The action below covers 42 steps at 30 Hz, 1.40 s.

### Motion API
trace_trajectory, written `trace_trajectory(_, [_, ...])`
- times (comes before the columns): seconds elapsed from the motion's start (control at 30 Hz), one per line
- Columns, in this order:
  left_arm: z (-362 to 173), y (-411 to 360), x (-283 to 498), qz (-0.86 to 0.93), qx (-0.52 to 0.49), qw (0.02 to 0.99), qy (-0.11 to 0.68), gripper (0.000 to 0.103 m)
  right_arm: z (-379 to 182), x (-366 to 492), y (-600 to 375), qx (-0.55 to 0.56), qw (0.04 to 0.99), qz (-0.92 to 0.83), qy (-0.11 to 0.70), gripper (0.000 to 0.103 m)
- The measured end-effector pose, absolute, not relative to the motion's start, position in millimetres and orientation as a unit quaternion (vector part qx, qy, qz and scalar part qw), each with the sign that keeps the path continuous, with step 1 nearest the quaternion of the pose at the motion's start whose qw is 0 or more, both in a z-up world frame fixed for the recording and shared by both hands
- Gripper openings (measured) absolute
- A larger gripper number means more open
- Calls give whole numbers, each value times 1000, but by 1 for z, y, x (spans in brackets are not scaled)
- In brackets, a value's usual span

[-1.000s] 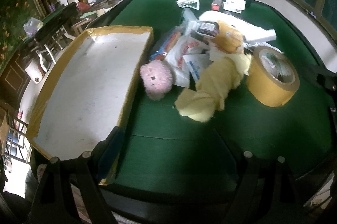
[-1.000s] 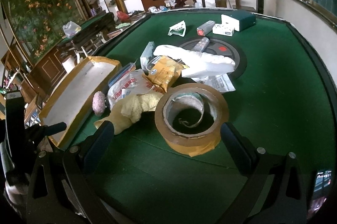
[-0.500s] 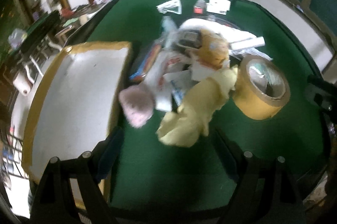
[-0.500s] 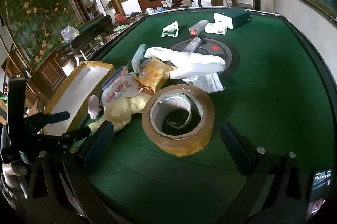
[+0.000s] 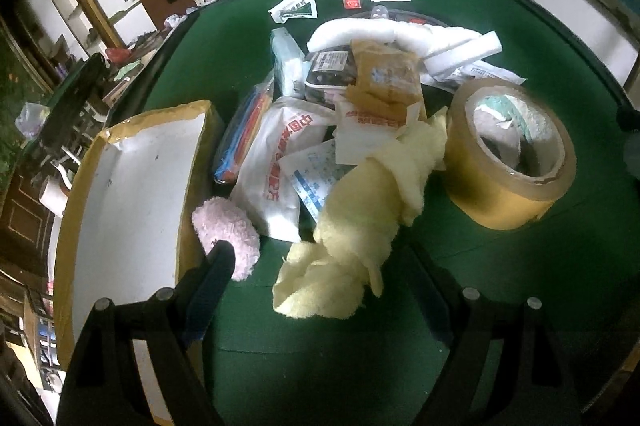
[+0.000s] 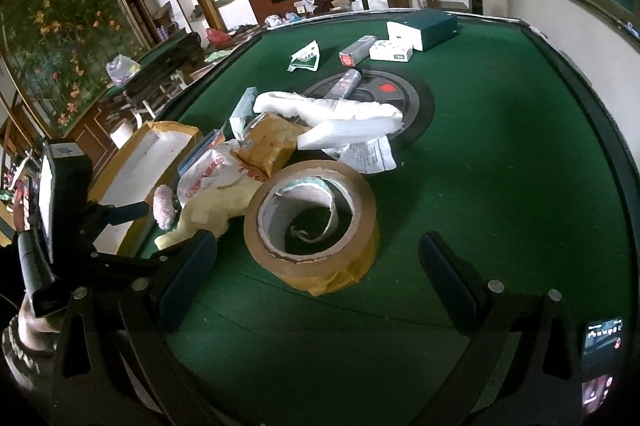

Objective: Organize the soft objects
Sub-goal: 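Reach the left gripper toward the yellow fleece cloth, then grasp the yellow fleece cloth with the left gripper while the right grasps the white foam wrap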

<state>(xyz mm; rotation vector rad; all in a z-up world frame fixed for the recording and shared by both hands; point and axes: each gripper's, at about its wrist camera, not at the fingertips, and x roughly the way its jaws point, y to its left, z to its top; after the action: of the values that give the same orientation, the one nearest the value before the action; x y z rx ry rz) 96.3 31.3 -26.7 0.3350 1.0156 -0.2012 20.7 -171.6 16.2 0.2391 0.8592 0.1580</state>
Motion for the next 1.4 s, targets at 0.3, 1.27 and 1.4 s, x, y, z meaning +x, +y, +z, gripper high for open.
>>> trace_trajectory(0.3, [-35, 24, 107, -106, 167, 860, 470, 76, 18, 22, -176, 99, 897, 72, 425, 102])
trace_trajectory(1.27, [-33, 59, 38, -165, 87, 840, 510, 36, 25, 183, -143, -75, 835, 188, 511, 73])
trace_trajectory(1.4, [-34, 59, 39, -162, 87, 839, 512, 36, 1, 211, -126, -134, 813, 175, 540, 73])
